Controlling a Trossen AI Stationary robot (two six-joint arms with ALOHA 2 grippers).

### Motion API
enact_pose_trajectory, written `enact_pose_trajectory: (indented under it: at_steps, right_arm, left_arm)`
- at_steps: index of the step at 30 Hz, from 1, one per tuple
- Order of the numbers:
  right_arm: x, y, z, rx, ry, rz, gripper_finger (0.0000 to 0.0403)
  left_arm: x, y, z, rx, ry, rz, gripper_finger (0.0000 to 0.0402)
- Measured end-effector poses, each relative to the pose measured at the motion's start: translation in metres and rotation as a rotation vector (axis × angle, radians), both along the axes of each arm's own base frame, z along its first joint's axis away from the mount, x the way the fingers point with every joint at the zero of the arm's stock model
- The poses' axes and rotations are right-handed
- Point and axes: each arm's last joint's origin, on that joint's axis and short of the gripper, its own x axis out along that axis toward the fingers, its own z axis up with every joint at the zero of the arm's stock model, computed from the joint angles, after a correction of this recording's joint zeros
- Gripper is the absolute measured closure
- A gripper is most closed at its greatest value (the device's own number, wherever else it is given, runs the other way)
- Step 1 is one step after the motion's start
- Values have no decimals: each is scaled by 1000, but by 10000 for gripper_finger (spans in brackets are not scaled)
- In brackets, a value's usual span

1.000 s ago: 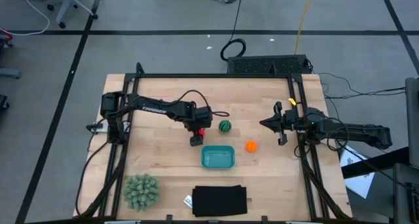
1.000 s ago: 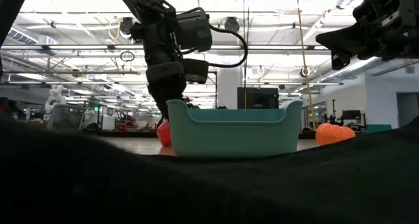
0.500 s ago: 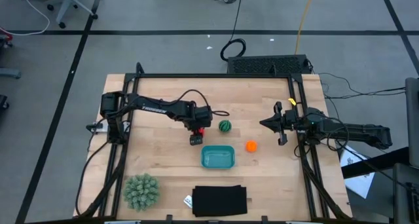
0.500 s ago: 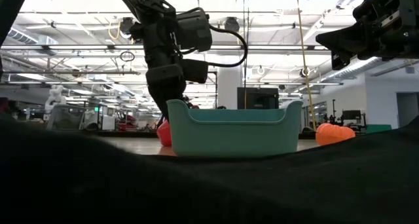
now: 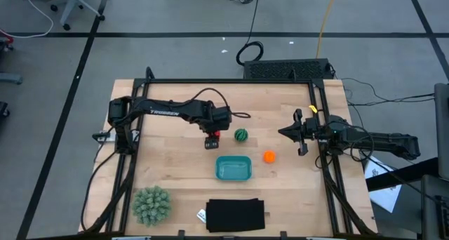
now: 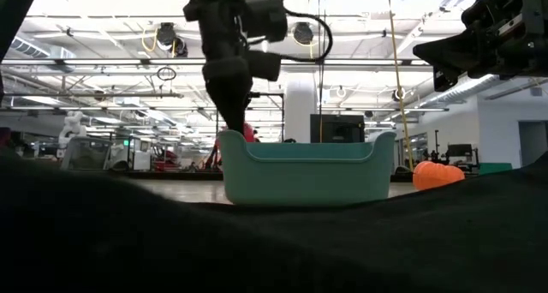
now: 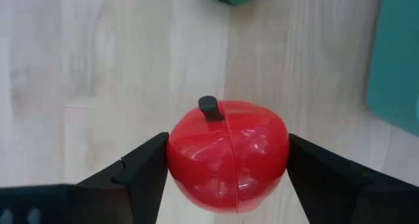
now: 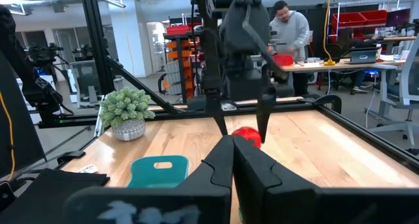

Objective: Pick and placing Produce into tupperware
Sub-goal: Put the red apple into the blue bin

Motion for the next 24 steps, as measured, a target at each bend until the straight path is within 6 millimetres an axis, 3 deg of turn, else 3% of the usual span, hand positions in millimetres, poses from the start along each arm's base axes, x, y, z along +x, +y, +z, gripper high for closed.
enact_pose_trajectory:
  at_steps: [12,18,24]
  right_arm:
    - [0,0,0,0,0,0,403]
    - [0,0,0,0,-1,0,403]
    - [0,0,0,0,-1,0,403]
  left_arm:
    - [10,1,41,10,-58,-6,126]
    - [11,-3,44,-18,-71,-16,120]
    - [14,-21,44,-27,-88,-61,120]
